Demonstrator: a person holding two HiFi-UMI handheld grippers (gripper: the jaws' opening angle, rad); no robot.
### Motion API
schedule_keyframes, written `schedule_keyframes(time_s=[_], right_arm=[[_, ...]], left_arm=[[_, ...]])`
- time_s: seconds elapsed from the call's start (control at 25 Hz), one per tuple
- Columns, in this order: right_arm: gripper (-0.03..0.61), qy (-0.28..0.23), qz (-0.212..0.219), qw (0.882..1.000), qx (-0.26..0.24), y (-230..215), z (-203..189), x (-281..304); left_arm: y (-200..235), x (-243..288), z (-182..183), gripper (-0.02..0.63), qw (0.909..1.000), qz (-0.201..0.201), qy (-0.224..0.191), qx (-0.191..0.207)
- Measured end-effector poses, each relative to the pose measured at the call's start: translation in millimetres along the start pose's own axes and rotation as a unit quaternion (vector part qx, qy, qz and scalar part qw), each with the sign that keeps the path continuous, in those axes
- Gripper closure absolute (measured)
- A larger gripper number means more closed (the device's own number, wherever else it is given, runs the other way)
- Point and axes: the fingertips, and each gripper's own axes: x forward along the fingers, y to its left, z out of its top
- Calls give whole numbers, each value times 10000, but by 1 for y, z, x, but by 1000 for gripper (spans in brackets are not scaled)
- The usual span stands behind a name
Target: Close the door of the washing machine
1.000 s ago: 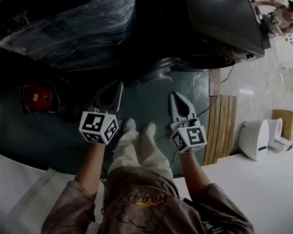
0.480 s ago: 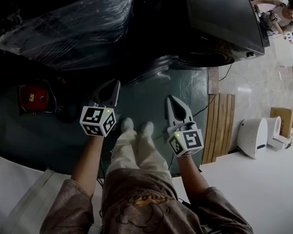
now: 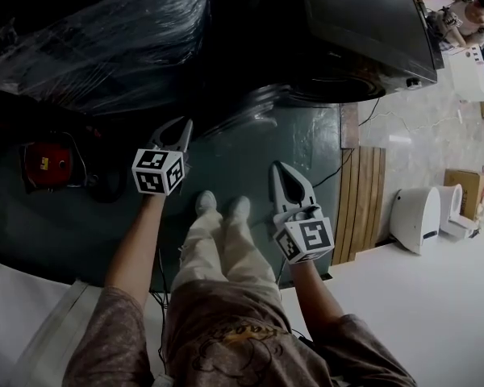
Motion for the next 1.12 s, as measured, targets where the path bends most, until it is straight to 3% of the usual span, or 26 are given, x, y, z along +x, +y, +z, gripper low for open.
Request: schedule_keyframes(time_s=[0.2, 0.28, 0.76, 1.12], right_arm=[[586, 114, -54, 9999, 68, -3, -12, -1], [586, 154, -65, 9998, 89, -4, -16, -1], [586, 357, -284, 9988, 203, -11, -32, -7], [586, 395, -282, 9986, 227, -14, -44, -16]], left_arm=[[7, 23, -18, 595, 9993, -289, 214, -54], [5, 31, -27, 451, 9980, -529, 353, -35], [31, 60, -72, 400, 9925, -589, 1072, 60], [25, 63, -86, 399, 9905, -715, 1173, 51]])
